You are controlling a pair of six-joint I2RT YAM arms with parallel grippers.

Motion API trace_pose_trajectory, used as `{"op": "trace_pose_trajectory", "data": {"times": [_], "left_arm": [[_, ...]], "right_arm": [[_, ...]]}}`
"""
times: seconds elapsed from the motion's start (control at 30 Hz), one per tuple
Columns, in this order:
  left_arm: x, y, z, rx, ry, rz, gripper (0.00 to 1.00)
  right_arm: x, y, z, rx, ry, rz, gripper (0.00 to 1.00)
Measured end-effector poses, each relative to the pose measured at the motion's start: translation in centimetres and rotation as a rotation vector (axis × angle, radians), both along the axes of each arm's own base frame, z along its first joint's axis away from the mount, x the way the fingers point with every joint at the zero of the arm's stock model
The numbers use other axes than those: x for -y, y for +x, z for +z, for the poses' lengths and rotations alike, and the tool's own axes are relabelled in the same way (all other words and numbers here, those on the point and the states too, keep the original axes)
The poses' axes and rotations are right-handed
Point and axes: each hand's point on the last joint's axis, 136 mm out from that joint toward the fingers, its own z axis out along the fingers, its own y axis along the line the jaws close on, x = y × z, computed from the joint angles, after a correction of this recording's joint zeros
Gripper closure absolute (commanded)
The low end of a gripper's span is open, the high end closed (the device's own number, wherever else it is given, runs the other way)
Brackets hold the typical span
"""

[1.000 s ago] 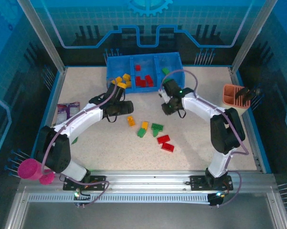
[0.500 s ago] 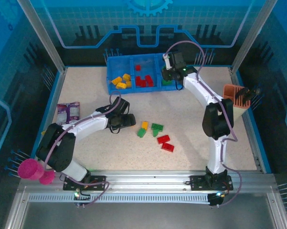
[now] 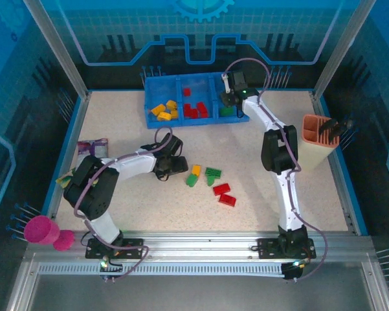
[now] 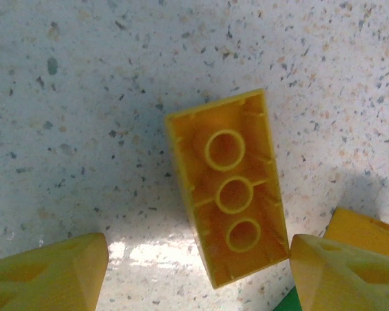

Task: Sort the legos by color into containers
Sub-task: Place the lego in the container, then pick up the lego from the center of the table.

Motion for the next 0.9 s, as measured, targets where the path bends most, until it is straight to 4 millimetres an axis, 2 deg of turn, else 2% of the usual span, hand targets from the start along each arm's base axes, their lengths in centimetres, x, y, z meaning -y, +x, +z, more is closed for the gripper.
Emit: {"op": "trace_pose_trajectory", "data": {"times": [0.13,0.33,0.4,0.57,0.67,0.77,0.9], "left_arm": [[0.2,0.9,-0.2,0.010,0.008,0.018,0.30],[0.2,1.6,-0.8,-0.006,0.029,0.044,0.47],[0.2,1.9,-0.9,-0.007,0.039,0.046,0.54],[-0.1,1.9,-1.0,-0.017,0.058,0.051,0.64],[0.0,1.9,-0.8,-0.020,0.060,0.050,0.69],[0.1,2.2,-0.6,-0.015,0.061,0.048,0.74],[0.1,3.2,0.8,0.012,0.088,0.027,0.75]], "right_arm": [[0.1,0.1,-0.7,-0.014,-0.013,0.010,0.54],[-0.1,-0.1,-1.3,-0.024,-0.013,0.022,0.46],[0.0,-0.7,-2.2,-0.046,-0.015,0.028,0.44],[0.4,-2.8,-3.7,-0.098,-0.024,0.039,0.40],[0.6,-3.7,-3.1,-0.097,-0.022,0.043,0.39],[0.9,-4.6,-1.6,-0.076,-0.016,0.042,0.38],[1.2,-6.1,0.3,-0.050,-0.006,0.043,0.36]]}}
